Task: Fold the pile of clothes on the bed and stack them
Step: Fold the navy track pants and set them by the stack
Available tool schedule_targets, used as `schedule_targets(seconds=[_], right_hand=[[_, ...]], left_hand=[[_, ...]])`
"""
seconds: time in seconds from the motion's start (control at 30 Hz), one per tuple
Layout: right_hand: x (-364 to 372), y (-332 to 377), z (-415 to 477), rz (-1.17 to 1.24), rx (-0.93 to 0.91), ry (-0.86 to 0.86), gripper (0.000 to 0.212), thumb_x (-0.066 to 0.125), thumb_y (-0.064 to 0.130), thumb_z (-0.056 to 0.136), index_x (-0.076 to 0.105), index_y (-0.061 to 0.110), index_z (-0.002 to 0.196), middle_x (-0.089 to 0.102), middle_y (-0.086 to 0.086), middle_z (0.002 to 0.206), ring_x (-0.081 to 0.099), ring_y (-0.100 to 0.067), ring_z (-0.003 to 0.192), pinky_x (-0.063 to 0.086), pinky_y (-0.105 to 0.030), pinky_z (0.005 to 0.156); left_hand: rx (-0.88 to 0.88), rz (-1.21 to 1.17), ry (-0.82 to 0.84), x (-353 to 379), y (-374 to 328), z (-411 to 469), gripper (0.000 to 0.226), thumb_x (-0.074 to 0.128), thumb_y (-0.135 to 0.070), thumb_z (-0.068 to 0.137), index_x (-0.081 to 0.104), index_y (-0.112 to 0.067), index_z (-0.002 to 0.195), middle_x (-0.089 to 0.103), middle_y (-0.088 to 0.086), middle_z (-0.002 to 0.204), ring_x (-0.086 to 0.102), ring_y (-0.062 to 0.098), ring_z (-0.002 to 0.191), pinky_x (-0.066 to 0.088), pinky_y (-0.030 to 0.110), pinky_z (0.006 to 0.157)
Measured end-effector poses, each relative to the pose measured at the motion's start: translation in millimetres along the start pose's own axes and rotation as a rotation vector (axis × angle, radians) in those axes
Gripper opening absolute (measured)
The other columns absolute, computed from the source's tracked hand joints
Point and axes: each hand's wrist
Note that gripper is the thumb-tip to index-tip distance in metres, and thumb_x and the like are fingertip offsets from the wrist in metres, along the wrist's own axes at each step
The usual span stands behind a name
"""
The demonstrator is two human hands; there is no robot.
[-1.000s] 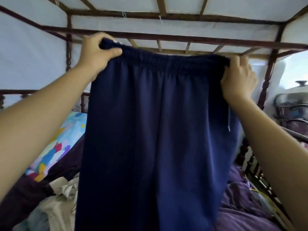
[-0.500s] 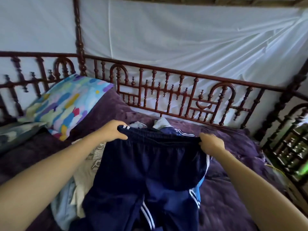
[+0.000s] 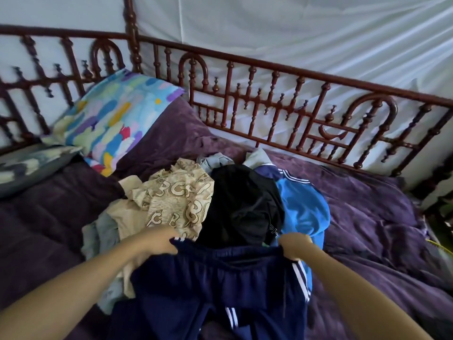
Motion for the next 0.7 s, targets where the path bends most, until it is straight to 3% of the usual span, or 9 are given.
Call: schedule_targets(seconds=[0.07, 0.1, 0.17, 0.23, 0.27, 0.4, 0.53, 0.63, 0.7], right_hand=[[-49.5, -6.4, 7.5, 0.300, 0.169, -0.405, 0.035, 0.038, 0.005, 0.092, 0.044, 0.010, 0.125, 0.051, -0.013, 0.129, 0.055, -0.035, 0.113, 0.044, -0.040, 0.085], [-74.3, -10.6, 12.1, 0.537, 0.247, -0.597, 0.038, 0.037, 0.002, 0.091, 0.040, 0.009, 0.128, 0.046, -0.015, 0.133, 0.055, -0.038, 0.110, 0.042, -0.041, 0.080], [-112.7, -17.2, 25.5, 1.016, 0.262, -0.814, 0.053, 0.039, -0.002, 0.090, 0.029, 0.011, 0.140, 0.025, -0.014, 0.148, 0.048, -0.039, 0.117, 0.040, -0.041, 0.084], [-123.3, -15.2, 39.7, 1.151, 0.147, -0.859, 0.067, 0.045, -0.001, 0.090, 0.016, 0.013, 0.148, 0.006, -0.014, 0.155, 0.030, -0.033, 0.135, 0.036, -0.040, 0.102], [-115.8, -9.8, 46.4, 1.106, 0.091, -0.821, 0.070, 0.048, 0.001, 0.089, 0.014, 0.013, 0.149, 0.002, -0.015, 0.156, 0.022, -0.032, 0.140, 0.032, -0.040, 0.107], [-6.7, 30.9, 60.1, 1.005, 0.064, -0.510, 0.071, 0.053, 0.006, 0.088, 0.017, 0.012, 0.149, 0.015, -0.021, 0.152, 0.024, -0.036, 0.138, 0.027, -0.040, 0.111], [132.7, 71.4, 28.6, 1.052, 0.325, -0.037, 0.067, 0.050, 0.012, 0.091, 0.015, 0.013, 0.149, 0.024, -0.020, 0.148, 0.027, -0.037, 0.135, 0.029, -0.038, 0.107], [198.8, 87.4, -6.0, 1.160, 0.580, 0.144, 0.071, 0.055, 0.015, 0.089, 0.017, 0.011, 0.148, 0.031, -0.025, 0.143, 0.034, -0.041, 0.131, 0.032, -0.040, 0.105], [226.2, 90.1, -24.0, 1.273, 0.736, 0.211, 0.076, 0.063, 0.016, 0.084, 0.022, 0.007, 0.147, 0.035, -0.027, 0.140, 0.038, -0.042, 0.128, 0.034, -0.041, 0.103]], left_hand=[[-0.061, -0.369, -0.527, -46.0, -7.6, 10.7, 0.011, 0.062, -0.019, 0.088, 0.058, -0.010, 0.092, 0.065, 0.016, 0.100, 0.062, 0.032, 0.095, 0.047, 0.035, 0.069], [-0.087, -0.650, -0.778, -71.2, -14.7, 13.4, 0.013, 0.061, -0.016, 0.089, 0.056, -0.011, 0.099, 0.062, 0.020, 0.109, 0.061, 0.034, 0.101, 0.048, 0.036, 0.068], [-0.038, -1.121, -0.991, -113.0, -24.3, 17.8, 0.050, 0.056, -0.022, 0.093, 0.035, -0.015, 0.138, 0.041, 0.014, 0.141, 0.044, 0.026, 0.128, 0.042, 0.022, 0.091], [0.072, -1.253, -0.953, -124.4, -26.1, 31.2, 0.084, 0.058, -0.033, 0.091, -0.001, -0.025, 0.150, 0.011, 0.005, 0.157, 0.018, 0.016, 0.143, 0.021, 0.028, 0.114], [0.084, -1.199, -0.913, -115.4, -25.7, 37.9, 0.093, 0.061, -0.039, 0.086, -0.006, -0.028, 0.149, 0.005, 0.002, 0.158, 0.012, 0.016, 0.145, 0.016, 0.034, 0.117], [-0.188, -0.857, -0.693, 7.0, -3.3, 64.3, 0.094, 0.067, -0.033, 0.084, 0.002, -0.017, 0.150, 0.008, 0.016, 0.156, 0.010, 0.029, 0.144, 0.013, 0.038, 0.117], [-0.634, -0.678, -0.182, 161.3, 37.7, 37.3, 0.091, 0.060, -0.043, 0.087, 0.000, -0.015, 0.150, 0.010, 0.020, 0.155, 0.015, 0.036, 0.142, 0.019, 0.042, 0.113], [-0.710, -0.633, 0.000, 230.0, 59.5, 6.6, 0.089, 0.063, -0.040, 0.084, 0.007, -0.017, 0.150, 0.030, 0.015, 0.149, 0.033, 0.036, 0.133, 0.033, 0.045, 0.106], [-0.678, -0.701, 0.027, 243.2, 55.6, -9.2, 0.085, 0.064, -0.026, 0.086, 0.009, -0.013, 0.150, 0.034, 0.015, 0.148, 0.038, 0.035, 0.131, 0.034, 0.040, 0.106]])
Point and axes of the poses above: each hand's wrist, its own z-axis towards the middle knuckle, its own x-axis out of the palm, y = z × x
